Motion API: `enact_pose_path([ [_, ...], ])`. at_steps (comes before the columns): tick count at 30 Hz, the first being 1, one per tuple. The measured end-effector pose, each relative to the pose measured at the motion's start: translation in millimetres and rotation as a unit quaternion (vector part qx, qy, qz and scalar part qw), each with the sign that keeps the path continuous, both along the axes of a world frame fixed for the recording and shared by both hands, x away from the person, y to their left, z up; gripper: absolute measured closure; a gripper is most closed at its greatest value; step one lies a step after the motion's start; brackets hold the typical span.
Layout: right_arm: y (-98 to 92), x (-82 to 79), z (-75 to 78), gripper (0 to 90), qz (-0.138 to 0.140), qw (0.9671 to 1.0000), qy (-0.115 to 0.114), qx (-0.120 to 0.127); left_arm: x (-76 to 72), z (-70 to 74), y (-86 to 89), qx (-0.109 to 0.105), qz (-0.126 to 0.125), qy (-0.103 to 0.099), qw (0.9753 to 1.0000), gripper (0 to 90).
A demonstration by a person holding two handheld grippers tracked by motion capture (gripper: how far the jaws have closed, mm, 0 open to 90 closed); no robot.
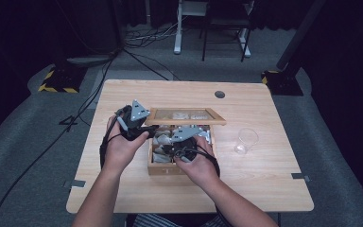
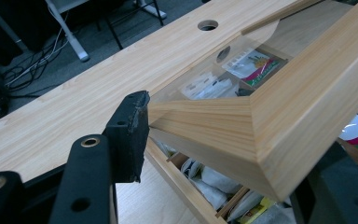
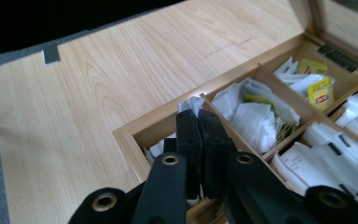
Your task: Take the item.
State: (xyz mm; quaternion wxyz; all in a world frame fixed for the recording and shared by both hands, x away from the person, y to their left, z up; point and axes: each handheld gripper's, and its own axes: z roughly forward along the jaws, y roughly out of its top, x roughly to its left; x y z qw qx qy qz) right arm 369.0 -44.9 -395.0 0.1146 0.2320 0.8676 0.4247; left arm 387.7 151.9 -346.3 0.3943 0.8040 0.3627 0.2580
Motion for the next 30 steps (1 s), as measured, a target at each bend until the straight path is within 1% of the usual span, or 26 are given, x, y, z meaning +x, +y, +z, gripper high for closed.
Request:
enact_pose_path([
  [7, -9.9, -5.4, 13.8, 88.4, -0.004, 0.9998, -0.012, 0.013, -0.1, 0.1, -0.1, 0.000, 0.000, 0.000, 1.0000, 45.3],
  [14, -20.6, -6.9, 22.5, 88.4, -0.013, 0.9995, -0.018, 0.023, -0.1, 0.1, -0.6, 0.003, 0.000, -0.001, 1.0000, 45.2],
  [18, -28.4, -7.3, 26.2, 88.4, -0.021, 0.9991, -0.021, 0.030, -0.3, 0.0, -0.7, 0.004, 0.001, -0.001, 1.0000, 45.2],
  [23, -39.7, -7.0, 28.9, 88.4, -0.032, 0.9988, -0.024, 0.030, -0.3, 0.0, -0.7, 0.004, 0.001, 0.000, 1.0000, 45.2],
  [30, -59.6, -4.8, 31.9, 88.4, -0.055, 0.9977, -0.027, 0.031, 0.1, 0.1, -1.1, 0.007, 0.001, 0.001, 1.0000, 45.0],
])
